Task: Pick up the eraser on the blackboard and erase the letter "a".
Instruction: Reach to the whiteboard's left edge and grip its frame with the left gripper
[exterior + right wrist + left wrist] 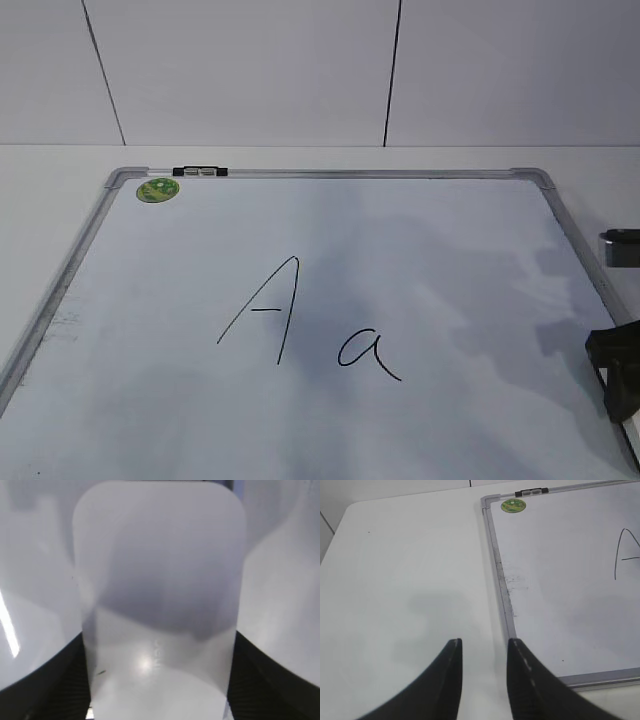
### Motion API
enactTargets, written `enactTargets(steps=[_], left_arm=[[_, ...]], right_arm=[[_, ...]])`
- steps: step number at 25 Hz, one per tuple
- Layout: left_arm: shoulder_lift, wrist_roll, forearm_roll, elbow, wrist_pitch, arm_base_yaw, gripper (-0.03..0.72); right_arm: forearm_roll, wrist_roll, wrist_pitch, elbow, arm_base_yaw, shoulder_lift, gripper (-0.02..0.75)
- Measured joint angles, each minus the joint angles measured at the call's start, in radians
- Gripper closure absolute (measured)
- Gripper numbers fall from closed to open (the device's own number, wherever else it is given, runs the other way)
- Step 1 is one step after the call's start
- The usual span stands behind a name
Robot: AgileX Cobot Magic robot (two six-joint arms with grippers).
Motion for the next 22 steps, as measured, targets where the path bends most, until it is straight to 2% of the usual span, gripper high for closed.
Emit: enactTargets(steps=[7, 14, 22], left_arm=[[0.000, 0.000, 0.000, 0.000, 0.000, 0.000, 0.454], [0.000, 0.000, 0.000, 0.000, 0.000, 0.000, 0.454], [0.000, 0.000, 0.000, 0.000, 0.000, 0.000, 0.454]], right_arm=[[0.013, 0.000, 0.097, -0.076, 0.000, 0.000, 0.178], [0.087, -0.048, 0.126, -0.105, 0.005, -0.022, 0.178], [0.098, -0.062, 0.153, -0.124, 0.108, -0.027, 0.178]])
